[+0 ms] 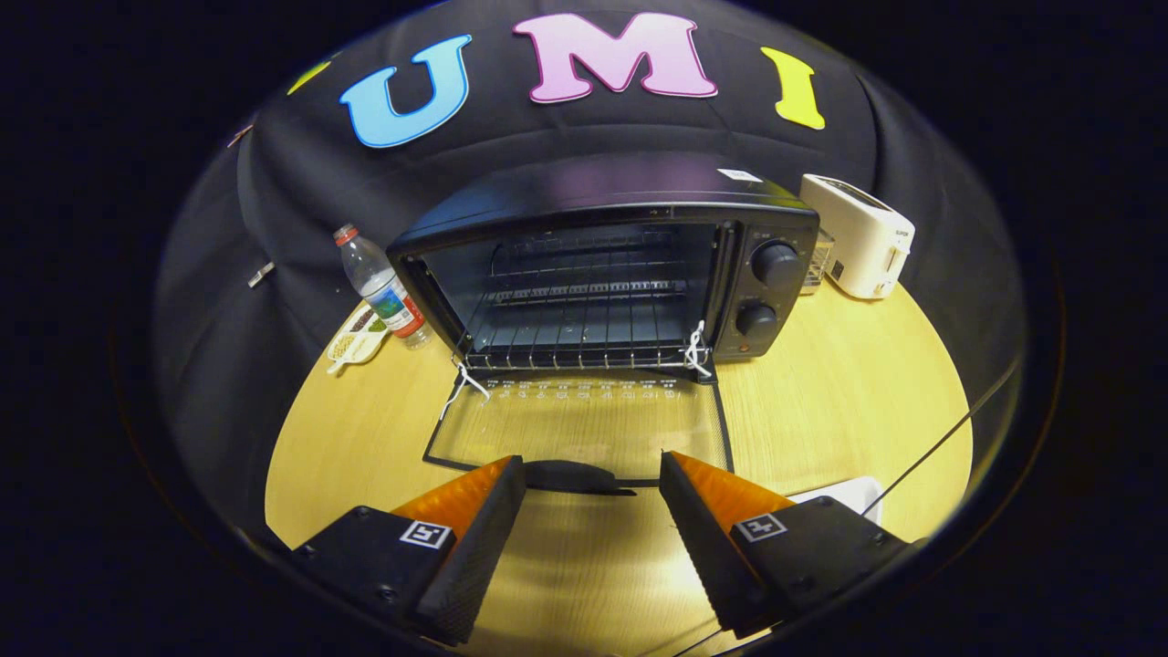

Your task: Open the toaster oven, put the food inside, and close the toaster oven door.

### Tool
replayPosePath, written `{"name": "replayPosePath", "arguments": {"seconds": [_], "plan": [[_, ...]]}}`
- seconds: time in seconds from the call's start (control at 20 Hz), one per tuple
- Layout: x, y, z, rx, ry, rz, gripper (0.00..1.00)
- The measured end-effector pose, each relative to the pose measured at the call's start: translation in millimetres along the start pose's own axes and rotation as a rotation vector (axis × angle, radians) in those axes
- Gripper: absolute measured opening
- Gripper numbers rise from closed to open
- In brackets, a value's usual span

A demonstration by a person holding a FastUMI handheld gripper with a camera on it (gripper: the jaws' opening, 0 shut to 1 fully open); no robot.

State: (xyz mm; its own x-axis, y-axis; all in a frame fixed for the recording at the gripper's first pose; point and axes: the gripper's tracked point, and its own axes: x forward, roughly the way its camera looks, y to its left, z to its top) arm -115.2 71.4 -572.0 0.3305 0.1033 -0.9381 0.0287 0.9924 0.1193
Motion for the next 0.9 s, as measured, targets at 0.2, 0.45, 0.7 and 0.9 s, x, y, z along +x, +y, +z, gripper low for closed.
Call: {"name": "replayPosePath", "arguments": {"seconds": [0.2,0.45,0.7,0.9], "plan": [[-21.1,-20.5,14.9,0.033,-0.027,0.044,0.97],[-51.7,-106.8,15.4,-0.008,-0.029,-0.008,0.97],[-69.3,-204.7,-9.9,0.042,0.047,-0.124,0.96],[-62.4,-256.1,-50.4,-0.005,0.173,-0.164,0.85]]}}
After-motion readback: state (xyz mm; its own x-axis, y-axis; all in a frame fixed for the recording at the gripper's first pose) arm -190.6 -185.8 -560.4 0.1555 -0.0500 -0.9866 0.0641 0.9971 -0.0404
